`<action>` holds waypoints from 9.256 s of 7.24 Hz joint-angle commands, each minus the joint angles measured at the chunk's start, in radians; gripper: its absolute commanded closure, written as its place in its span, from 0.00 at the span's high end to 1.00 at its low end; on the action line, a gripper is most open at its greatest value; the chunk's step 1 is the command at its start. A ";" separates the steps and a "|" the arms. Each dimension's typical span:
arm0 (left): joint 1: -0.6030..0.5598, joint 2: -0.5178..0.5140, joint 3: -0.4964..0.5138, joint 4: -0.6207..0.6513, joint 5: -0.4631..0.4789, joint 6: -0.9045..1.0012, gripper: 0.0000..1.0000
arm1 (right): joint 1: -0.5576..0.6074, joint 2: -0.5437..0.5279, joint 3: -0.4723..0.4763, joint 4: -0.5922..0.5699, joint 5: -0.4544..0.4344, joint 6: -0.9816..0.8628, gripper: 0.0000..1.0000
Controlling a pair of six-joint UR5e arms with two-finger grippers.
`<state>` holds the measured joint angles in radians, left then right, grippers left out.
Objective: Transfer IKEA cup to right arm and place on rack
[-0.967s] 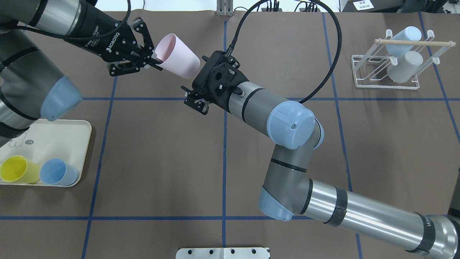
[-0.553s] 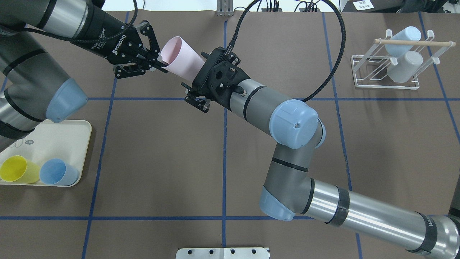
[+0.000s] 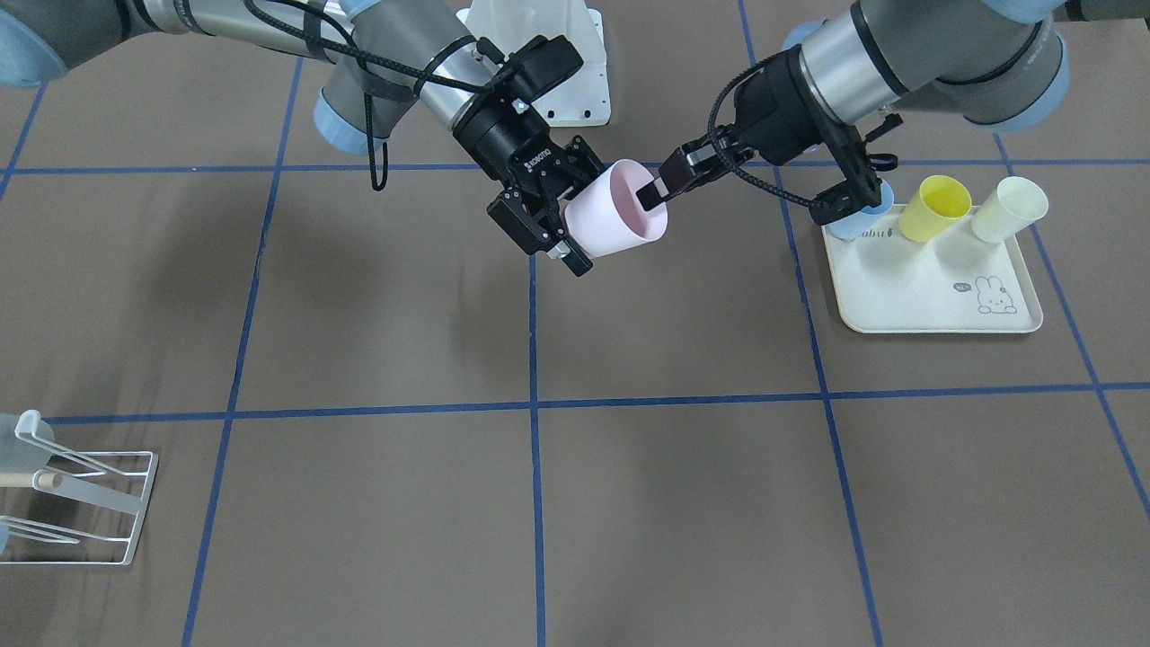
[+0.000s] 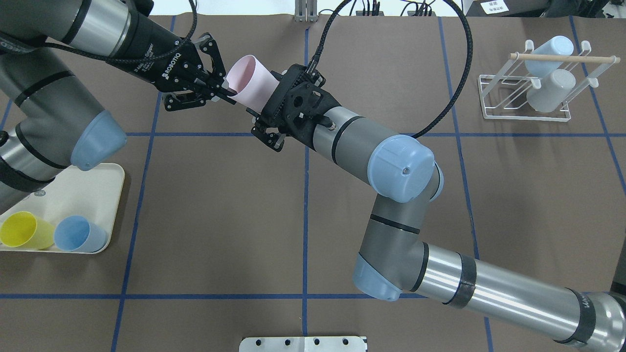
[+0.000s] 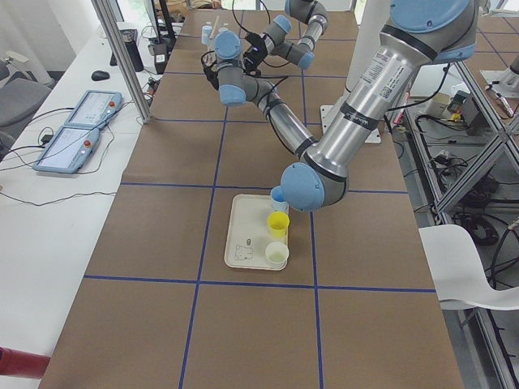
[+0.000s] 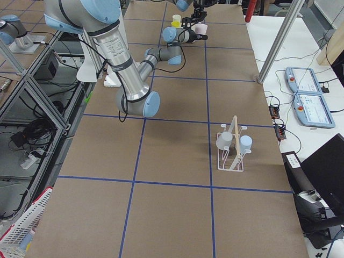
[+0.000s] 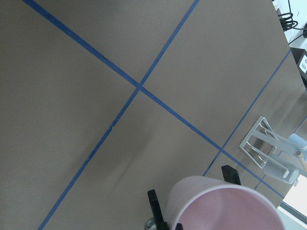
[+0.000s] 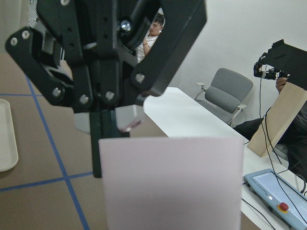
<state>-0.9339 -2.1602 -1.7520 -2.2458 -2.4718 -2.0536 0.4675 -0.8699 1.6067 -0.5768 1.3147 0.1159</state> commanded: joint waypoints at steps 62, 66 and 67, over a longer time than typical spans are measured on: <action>-0.204 0.471 -0.004 0.011 0.129 1.026 1.00 | 0.273 -0.333 0.335 -0.974 -0.009 -0.357 0.99; -0.310 0.822 -0.070 0.009 0.236 1.500 1.00 | 0.263 -0.192 0.340 -0.974 0.272 0.300 1.00; -0.313 0.906 -0.076 0.008 0.325 1.586 1.00 | 0.250 -0.170 0.341 -0.974 0.322 0.383 1.00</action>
<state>-1.2305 -1.3605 -1.8182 -2.2364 -2.2363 -0.5917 0.7293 -1.0701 1.9468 -1.5509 1.5706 0.3733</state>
